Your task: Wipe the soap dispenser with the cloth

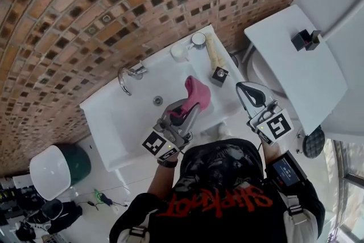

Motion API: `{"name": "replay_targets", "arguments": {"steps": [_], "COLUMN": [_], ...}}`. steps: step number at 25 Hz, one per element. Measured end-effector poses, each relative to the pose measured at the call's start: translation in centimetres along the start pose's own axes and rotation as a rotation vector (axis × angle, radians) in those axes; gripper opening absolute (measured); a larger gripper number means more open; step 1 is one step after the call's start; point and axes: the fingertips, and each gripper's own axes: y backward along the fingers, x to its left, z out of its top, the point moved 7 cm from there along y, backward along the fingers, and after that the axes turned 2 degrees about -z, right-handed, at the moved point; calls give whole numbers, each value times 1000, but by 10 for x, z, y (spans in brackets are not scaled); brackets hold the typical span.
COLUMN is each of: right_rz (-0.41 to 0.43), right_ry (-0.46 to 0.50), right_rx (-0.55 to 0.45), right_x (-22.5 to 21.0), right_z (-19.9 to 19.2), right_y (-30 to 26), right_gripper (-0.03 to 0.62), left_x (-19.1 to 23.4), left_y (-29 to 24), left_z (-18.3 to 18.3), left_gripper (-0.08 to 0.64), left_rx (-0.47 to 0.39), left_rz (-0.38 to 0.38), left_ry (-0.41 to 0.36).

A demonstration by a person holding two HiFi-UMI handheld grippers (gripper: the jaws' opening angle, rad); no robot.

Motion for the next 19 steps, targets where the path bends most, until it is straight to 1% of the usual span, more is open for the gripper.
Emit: {"name": "replay_targets", "arguments": {"steps": [3, 6, 7, 10, 12, 15, 19], "right_rz": [6, 5, 8, 8, 1, -4, 2], "right_ry": [-8, -40, -45, -40, -54, -67, -63], "right_rx": [2, 60, 62, 12, -5, -6, -5], "right_x": [1, 3, 3, 2, 3, 4, 8], "right_z": [1, -4, -5, -3, 0, 2, 3], "right_y": [-2, -3, -5, -1, 4, 8, 5], "right_gripper": [0, 0, 0, 0, 0, 0, 0], "left_x": [1, 2, 1, -5, -10, -12, -10], "left_y": [-4, -6, -7, -13, -16, -17, -13], "left_z": [0, 0, 0, -5, -8, -9, -7], "left_gripper": [41, 41, 41, 41, 41, 41, 41], "left_rx": [0, -1, -4, 1, 12, 19, 19], "left_rz": [-20, -39, -38, -47, -57, -61, -51], "left_ry": [3, 2, -1, 5, 11, 14, 15]}}
